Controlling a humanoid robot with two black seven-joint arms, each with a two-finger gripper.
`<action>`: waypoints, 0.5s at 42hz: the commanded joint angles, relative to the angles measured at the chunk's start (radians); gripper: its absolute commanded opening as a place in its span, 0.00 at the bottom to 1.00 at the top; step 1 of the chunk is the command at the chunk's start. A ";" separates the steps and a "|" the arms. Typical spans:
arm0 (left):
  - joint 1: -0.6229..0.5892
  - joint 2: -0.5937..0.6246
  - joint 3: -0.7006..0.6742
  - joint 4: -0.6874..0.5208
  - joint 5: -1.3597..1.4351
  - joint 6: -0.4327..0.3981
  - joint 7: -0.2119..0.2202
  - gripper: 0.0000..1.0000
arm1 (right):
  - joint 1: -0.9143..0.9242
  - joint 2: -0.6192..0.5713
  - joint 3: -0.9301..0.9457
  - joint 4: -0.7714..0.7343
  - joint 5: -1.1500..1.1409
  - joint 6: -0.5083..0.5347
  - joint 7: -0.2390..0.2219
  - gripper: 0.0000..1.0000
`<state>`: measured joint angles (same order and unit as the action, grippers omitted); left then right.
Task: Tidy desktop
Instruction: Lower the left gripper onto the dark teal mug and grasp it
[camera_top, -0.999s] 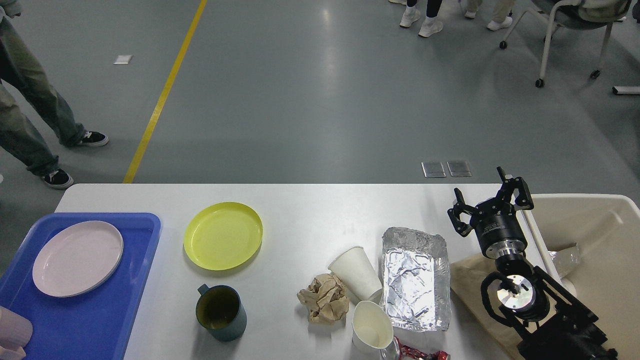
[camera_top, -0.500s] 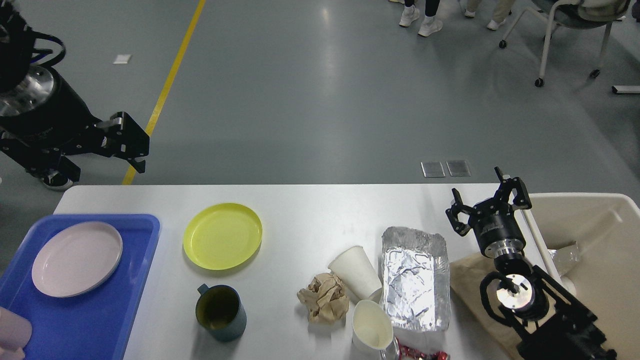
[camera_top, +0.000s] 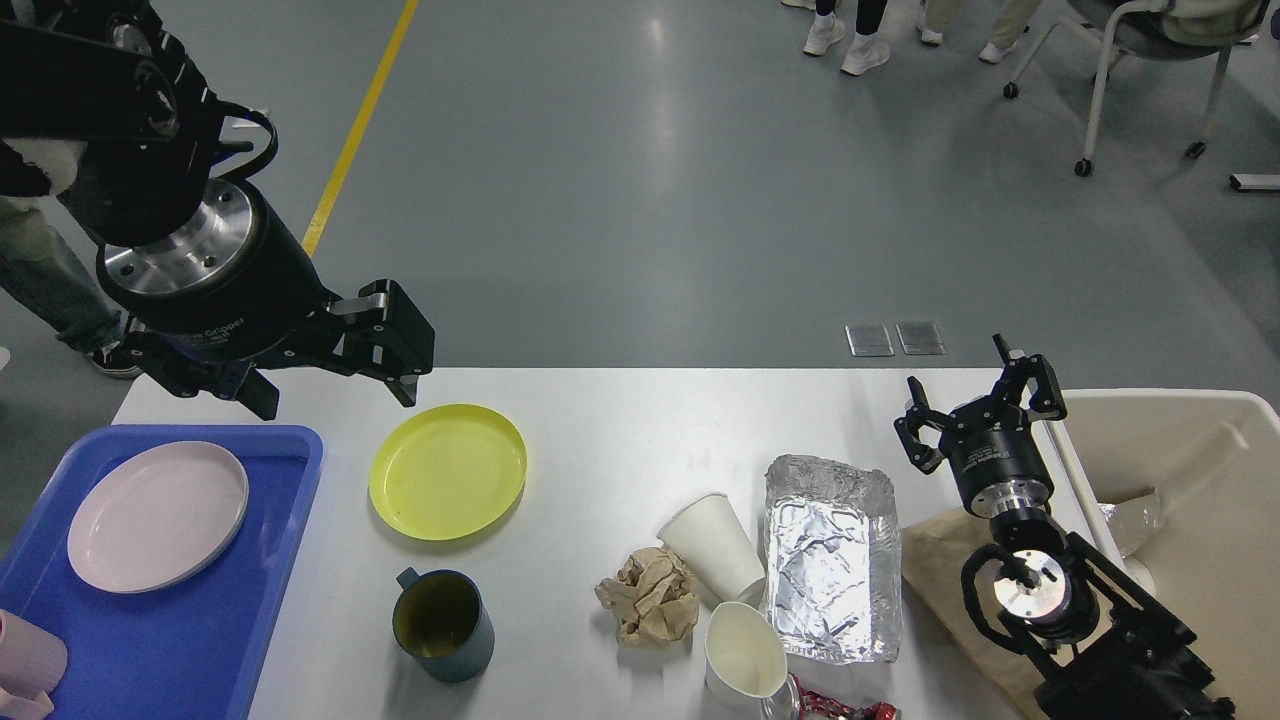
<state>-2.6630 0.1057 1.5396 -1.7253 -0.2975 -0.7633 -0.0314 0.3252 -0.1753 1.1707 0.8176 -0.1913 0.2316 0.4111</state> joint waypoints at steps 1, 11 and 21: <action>0.040 0.011 0.027 0.003 -0.006 0.004 -0.002 0.96 | 0.000 -0.001 0.000 0.000 0.001 0.000 0.000 1.00; 0.198 0.048 0.014 0.016 -0.032 0.022 -0.018 0.96 | 0.000 -0.001 0.001 0.000 0.000 0.000 0.000 1.00; 0.547 0.046 -0.061 0.119 -0.045 0.188 -0.005 0.96 | 0.000 0.000 0.000 0.000 0.000 0.000 0.000 1.00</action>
<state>-2.2623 0.1540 1.5136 -1.6396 -0.3415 -0.6647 -0.0434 0.3252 -0.1761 1.1708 0.8176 -0.1914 0.2316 0.4111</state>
